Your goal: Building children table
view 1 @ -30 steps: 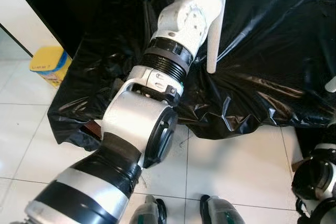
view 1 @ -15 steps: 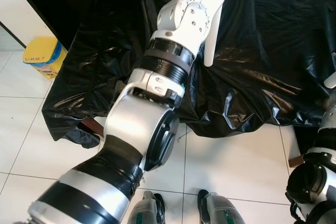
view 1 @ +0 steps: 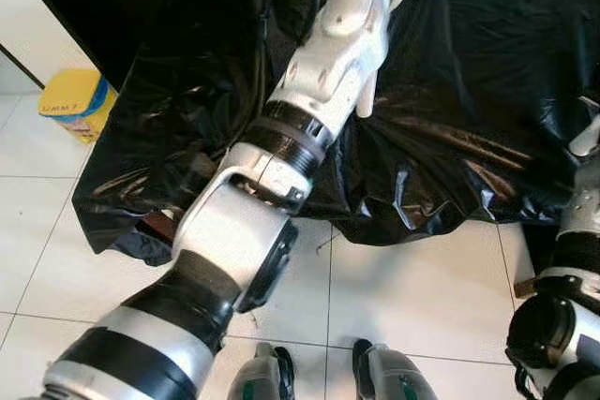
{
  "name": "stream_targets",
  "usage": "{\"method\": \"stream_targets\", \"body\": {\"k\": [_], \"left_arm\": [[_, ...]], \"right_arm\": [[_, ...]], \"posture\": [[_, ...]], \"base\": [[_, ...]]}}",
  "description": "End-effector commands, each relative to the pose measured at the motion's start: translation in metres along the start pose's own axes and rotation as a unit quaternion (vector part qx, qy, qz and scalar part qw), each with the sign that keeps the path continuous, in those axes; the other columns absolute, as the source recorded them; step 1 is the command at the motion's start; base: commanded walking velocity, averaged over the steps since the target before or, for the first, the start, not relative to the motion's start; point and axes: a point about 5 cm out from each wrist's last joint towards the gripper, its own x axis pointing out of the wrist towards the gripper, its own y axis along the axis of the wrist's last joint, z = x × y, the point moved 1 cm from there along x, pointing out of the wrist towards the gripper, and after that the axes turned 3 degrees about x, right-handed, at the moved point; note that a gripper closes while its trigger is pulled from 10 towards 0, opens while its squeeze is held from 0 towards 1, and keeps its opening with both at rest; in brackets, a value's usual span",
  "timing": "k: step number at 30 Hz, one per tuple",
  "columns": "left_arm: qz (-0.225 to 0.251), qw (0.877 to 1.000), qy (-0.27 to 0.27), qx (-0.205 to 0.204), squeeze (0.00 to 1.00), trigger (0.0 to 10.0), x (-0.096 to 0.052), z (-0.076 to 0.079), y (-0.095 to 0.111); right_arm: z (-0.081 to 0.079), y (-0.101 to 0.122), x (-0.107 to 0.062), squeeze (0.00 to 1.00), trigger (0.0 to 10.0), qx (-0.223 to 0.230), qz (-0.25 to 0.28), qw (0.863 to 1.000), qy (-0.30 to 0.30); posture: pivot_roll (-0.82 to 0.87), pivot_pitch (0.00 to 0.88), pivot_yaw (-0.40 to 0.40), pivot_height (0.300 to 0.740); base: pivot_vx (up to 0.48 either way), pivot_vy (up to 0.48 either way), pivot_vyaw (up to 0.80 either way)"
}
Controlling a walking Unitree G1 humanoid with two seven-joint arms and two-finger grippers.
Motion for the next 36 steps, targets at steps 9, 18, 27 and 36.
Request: {"method": "stream_targets", "body": {"k": [9, 18, 27, 36], "left_arm": [[-0.063, 0.969, -0.213, 0.109, 0.0, 10.0, -0.033, -0.003, -0.054], [-0.069, 0.978, -0.18, 0.084, 0.0, 10.0, -0.059, -0.037, -0.063], [-0.077, 0.982, -0.171, 0.024, 0.0, 10.0, -0.103, -0.057, -0.076], [-0.101, 0.986, -0.133, 0.019, 0.0, 10.0, -0.13, -0.078, -0.081]], "right_arm": [[-0.036, -0.032, -0.024, 0.0, 10.0, 0.005, -0.083, 0.992, 0.099], [-0.034, -0.036, -0.043, 0.0, 10.0, -0.003, -0.101, 0.986, 0.132], [-0.031, -0.028, -0.051, 0.0, 10.0, -0.012, -0.089, 0.984, 0.151], [-0.034, -0.016, -0.069, 0.0, 10.0, -0.005, -0.052, 0.981, 0.185]], "posture": [[0.01, 0.238, 0.089, 0.74], [0.01, 0.235, 0.075, 0.74], [0.02, 0.228, 0.058, 0.74], [0.03, 0.213, 0.045, 0.74]], "base": [[0.0, 0.0, 0.0], [0.0, 0.0, 0.0], [0.0, 0.0, 0.0], [0.0, 0.0, 0.0]]}}
